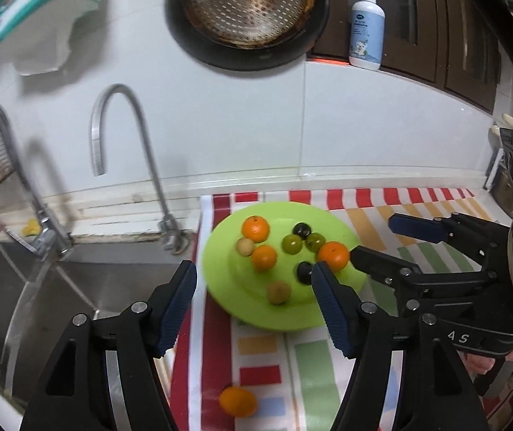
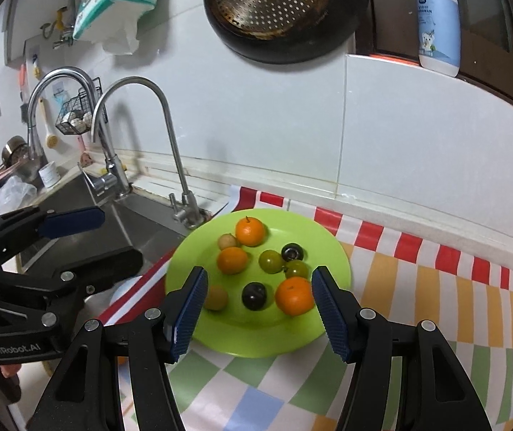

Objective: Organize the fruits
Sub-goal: 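Move the left tool toward the tangerine left on the cloth, then grasp the tangerine with the left tool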

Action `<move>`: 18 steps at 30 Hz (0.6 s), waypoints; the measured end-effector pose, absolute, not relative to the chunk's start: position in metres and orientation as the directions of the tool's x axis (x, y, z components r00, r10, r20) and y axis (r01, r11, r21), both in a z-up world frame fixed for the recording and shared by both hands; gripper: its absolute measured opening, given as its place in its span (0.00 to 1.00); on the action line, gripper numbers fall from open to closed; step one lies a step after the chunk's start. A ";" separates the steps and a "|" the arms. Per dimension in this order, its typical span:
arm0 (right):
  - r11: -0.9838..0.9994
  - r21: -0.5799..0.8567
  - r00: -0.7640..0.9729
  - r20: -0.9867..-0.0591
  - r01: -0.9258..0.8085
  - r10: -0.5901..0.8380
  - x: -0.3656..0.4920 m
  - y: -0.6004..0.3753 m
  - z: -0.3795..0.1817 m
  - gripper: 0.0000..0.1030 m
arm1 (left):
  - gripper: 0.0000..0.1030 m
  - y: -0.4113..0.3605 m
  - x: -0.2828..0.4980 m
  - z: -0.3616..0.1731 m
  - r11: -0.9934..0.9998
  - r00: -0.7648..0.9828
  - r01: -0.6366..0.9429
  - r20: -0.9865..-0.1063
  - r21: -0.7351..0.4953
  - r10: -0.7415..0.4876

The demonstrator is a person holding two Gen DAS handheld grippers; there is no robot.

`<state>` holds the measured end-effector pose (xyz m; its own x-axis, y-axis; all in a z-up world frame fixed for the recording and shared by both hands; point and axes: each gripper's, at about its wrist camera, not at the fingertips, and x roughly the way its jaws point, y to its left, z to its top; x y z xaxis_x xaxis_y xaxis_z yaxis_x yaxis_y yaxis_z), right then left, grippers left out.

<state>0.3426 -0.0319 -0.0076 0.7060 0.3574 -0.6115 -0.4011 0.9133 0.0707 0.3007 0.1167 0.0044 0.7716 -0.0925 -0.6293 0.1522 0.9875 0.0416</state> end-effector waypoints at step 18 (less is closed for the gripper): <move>0.900 0.044 0.652 -0.675 -0.433 0.346 0.284 -0.008 -0.043 0.59 | 0.60 0.135 0.239 -0.053 0.990 0.705 0.141 -0.705 0.031 -0.078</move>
